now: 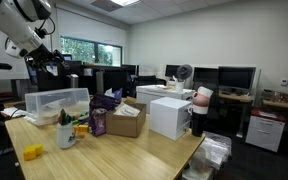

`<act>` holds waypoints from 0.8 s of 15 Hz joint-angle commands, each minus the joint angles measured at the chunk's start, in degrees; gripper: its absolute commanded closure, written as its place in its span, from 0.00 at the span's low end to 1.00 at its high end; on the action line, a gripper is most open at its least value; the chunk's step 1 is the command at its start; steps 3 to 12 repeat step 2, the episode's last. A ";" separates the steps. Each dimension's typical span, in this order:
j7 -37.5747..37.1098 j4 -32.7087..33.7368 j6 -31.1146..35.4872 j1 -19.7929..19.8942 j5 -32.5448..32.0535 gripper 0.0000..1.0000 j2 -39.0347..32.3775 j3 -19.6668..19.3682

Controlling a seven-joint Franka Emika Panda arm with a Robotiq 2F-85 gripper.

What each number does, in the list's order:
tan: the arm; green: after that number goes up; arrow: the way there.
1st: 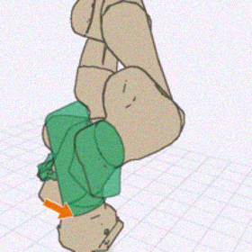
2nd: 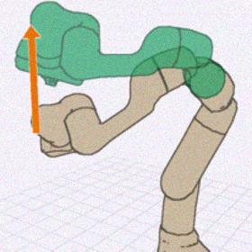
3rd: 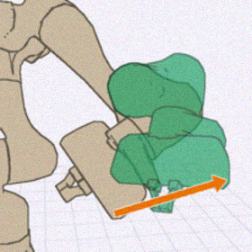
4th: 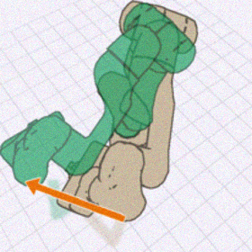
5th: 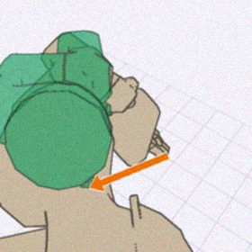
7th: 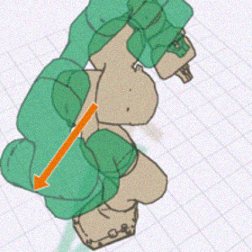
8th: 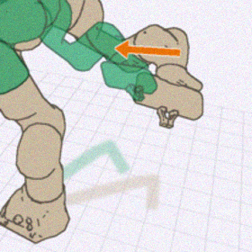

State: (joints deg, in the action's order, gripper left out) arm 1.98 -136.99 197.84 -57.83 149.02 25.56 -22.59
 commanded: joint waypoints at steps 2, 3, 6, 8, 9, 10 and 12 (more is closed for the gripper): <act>0.00 0.00 0.00 0.00 0.00 0.00 0.00 0.00; 0.00 0.00 0.00 0.00 0.00 0.00 0.00 0.00; 0.00 0.00 0.00 0.00 0.00 0.00 0.00 0.00; 0.00 0.00 0.00 0.00 0.00 0.00 0.00 0.00; 0.00 0.00 0.00 0.00 0.00 0.00 0.00 0.00; 0.00 0.00 0.00 0.00 0.00 0.00 0.00 0.00; 0.00 0.00 0.00 0.00 0.00 0.00 0.00 0.00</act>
